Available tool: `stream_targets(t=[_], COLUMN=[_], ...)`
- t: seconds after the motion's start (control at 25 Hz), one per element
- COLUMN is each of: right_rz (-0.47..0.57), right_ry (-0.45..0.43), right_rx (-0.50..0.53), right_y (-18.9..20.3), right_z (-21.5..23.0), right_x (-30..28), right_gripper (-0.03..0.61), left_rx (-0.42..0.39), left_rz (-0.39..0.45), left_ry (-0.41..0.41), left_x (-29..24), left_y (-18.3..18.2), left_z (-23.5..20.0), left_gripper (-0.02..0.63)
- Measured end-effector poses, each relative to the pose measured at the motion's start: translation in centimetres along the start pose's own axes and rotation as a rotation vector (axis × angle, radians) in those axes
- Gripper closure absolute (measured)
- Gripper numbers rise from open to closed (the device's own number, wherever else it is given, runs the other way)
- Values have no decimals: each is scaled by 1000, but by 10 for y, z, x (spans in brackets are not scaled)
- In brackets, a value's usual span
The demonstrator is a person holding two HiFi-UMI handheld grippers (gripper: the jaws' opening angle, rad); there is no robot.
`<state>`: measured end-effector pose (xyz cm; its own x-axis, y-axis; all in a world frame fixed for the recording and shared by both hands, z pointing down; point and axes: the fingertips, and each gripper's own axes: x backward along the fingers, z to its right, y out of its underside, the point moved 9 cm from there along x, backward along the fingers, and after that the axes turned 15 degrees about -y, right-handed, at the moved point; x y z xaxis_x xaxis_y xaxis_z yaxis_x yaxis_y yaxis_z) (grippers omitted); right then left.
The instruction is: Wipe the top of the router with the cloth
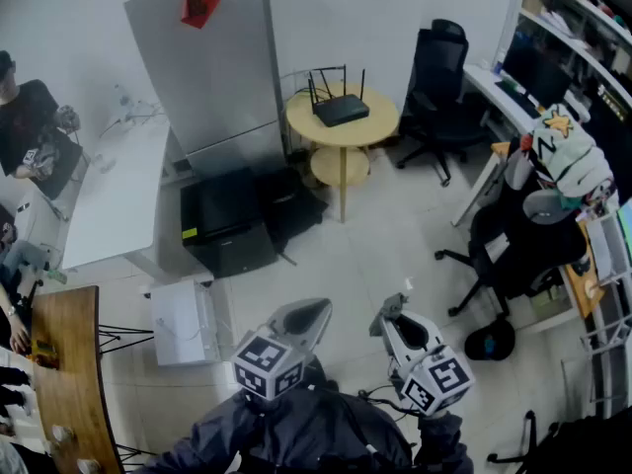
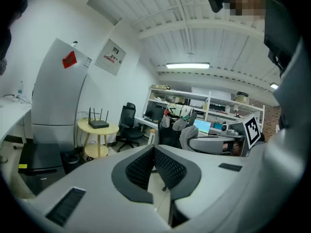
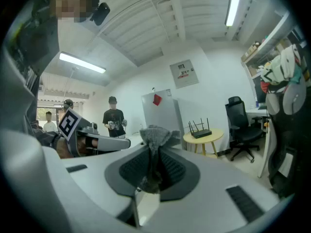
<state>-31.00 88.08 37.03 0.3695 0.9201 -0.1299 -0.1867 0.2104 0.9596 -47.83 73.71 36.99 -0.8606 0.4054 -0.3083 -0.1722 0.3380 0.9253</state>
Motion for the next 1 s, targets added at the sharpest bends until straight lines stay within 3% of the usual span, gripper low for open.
stream_targets(t=[0.48,1.0], right_rz=[-21,-85], right_ry=[-1,8], right_rx=[-13,-35], right_y=[-19,-96], right_z=[85,244], right_x=[-53,-204], right_gripper=[506,506], left_rx=[-6,29], left_rz=[4,5], left_ry=[-14,-13], left_x=[-89,-259], left_y=[-35,-134], left_z=[-48,-180], left_gripper=[612,612])
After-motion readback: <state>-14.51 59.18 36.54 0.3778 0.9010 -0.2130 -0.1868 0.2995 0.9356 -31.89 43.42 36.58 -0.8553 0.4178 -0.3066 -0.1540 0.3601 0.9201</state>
